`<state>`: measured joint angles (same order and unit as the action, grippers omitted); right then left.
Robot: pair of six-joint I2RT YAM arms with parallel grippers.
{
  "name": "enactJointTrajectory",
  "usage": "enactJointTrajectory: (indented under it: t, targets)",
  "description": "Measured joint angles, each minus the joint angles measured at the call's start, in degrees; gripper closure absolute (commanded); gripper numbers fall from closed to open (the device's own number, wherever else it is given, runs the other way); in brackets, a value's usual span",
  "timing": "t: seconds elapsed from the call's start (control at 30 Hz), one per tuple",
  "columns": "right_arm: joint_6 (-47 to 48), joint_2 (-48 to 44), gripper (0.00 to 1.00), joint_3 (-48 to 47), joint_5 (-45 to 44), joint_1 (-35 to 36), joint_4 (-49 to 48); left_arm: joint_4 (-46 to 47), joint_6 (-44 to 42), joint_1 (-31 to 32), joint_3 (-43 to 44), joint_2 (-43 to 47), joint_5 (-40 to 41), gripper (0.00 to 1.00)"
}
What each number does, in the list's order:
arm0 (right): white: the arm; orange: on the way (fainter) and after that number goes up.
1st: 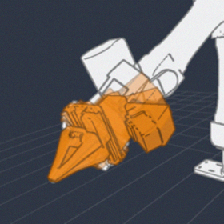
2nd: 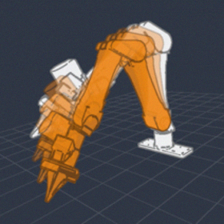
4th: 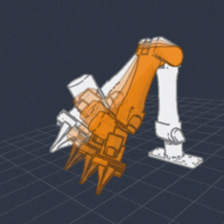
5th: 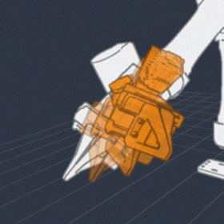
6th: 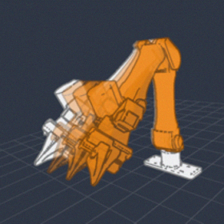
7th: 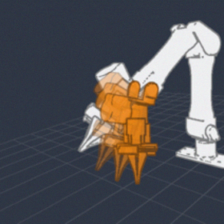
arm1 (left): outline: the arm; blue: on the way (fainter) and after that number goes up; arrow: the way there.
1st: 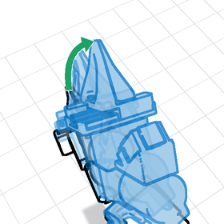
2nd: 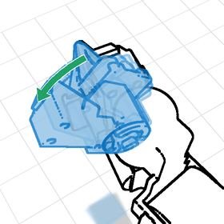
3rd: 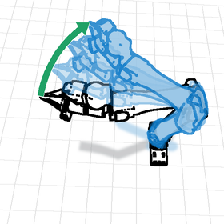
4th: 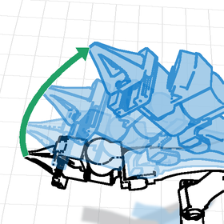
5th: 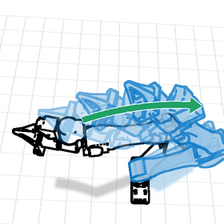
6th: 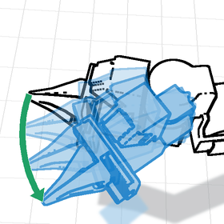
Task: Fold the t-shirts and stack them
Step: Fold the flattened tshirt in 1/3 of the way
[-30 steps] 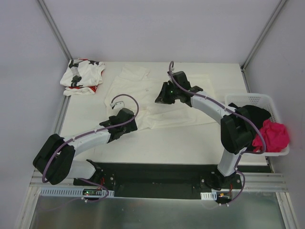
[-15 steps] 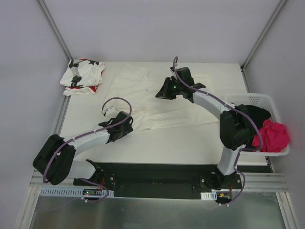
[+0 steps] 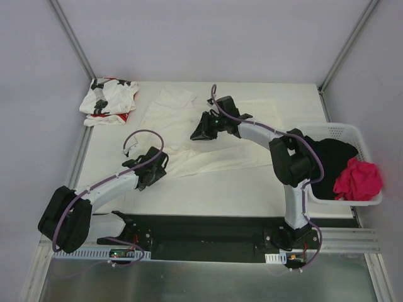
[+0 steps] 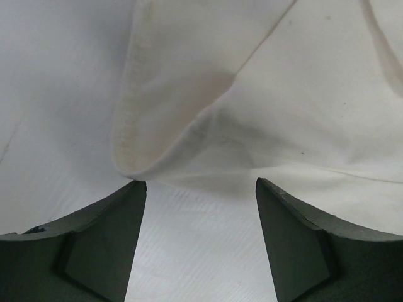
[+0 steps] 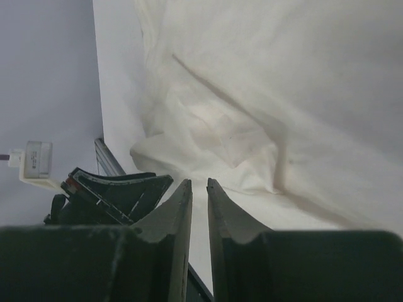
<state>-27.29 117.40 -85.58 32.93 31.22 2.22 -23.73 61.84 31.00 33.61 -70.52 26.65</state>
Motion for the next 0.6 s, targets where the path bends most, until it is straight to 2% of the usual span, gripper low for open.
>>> enactJointTrajectory:
  t: [0.3,0.6]
  targets:
    - [-1.01,0.15,0.80,2.71,5.11,8.24,-1.33,-2.97,-1.11,-0.37,0.00,1.86,1.14,0.30]
    - [-1.22,-0.02,0.80,7.69,5.49,9.46,-1.99,-3.26,-1.22,-0.37,0.15,-0.22,2.01,0.30]
